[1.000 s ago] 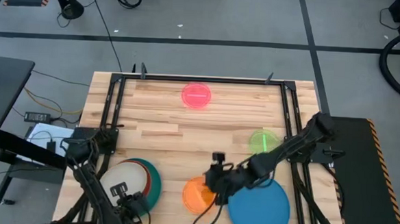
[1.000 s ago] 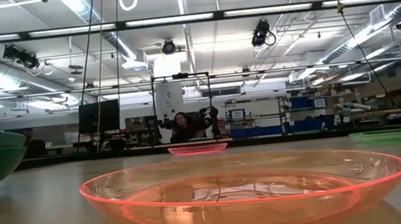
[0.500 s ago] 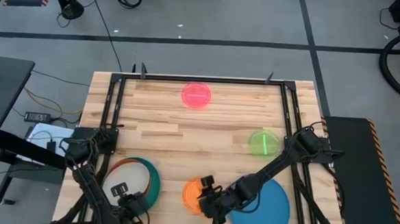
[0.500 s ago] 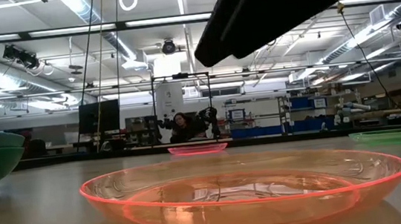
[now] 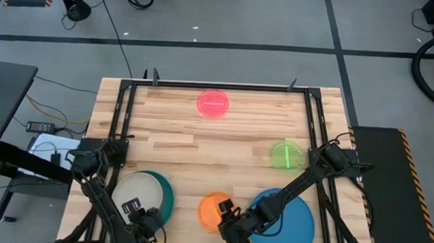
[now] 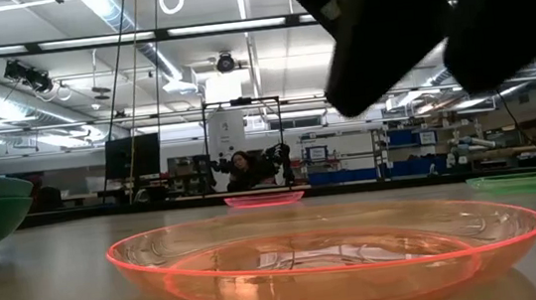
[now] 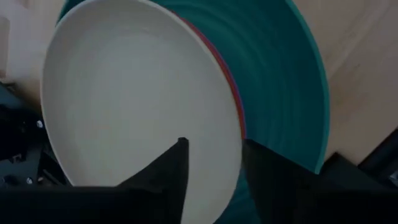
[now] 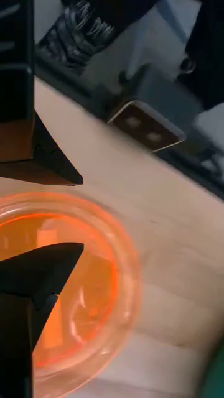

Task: Stack plastic plates
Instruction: Stack the orange transparent plate on top of the green transparent plate

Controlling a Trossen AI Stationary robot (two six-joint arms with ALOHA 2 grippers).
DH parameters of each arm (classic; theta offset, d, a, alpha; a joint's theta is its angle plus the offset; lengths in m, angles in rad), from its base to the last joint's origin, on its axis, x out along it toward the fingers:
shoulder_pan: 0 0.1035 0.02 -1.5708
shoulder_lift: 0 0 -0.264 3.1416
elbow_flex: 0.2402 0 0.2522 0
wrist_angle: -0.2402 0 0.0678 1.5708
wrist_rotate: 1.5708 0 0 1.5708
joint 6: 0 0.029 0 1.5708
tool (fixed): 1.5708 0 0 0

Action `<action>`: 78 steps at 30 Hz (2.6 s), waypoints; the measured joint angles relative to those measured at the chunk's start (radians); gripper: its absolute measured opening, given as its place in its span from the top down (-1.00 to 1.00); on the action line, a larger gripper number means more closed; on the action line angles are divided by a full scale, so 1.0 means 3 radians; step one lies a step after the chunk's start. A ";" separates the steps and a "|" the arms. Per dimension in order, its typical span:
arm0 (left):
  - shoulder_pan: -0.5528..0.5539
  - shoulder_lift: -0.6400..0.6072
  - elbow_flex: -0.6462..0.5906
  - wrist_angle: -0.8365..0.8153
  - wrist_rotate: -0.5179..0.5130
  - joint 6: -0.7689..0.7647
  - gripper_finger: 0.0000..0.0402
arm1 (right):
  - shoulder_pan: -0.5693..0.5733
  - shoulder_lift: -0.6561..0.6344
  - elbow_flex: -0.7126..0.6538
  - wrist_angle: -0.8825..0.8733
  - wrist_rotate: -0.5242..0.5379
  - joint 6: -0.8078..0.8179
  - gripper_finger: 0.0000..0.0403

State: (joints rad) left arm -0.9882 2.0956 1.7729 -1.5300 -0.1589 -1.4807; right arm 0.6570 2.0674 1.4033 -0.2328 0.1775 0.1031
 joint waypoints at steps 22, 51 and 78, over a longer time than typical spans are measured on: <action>0.0264 -0.0008 0.0573 0.2112 -0.0722 0.2365 0.25 | 0.0181 0.0034 0.0004 -0.0269 0.0162 -0.0197 0.16; 0.0535 -0.0392 0.0554 0.1612 -0.1110 0.3035 0.30 | 0.0261 0.0180 -0.0237 -0.0245 0.0854 -0.0698 0.77; 0.0573 -0.2907 -0.2528 0.2717 -0.2022 0.2239 0.30 | -0.0333 -0.1793 -0.1130 -0.2988 0.1008 0.2498 0.98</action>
State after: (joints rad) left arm -0.8164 1.2235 1.0146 -0.7150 -0.7654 -0.8090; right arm 0.5572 1.5295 1.0641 -1.1294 0.4800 0.8525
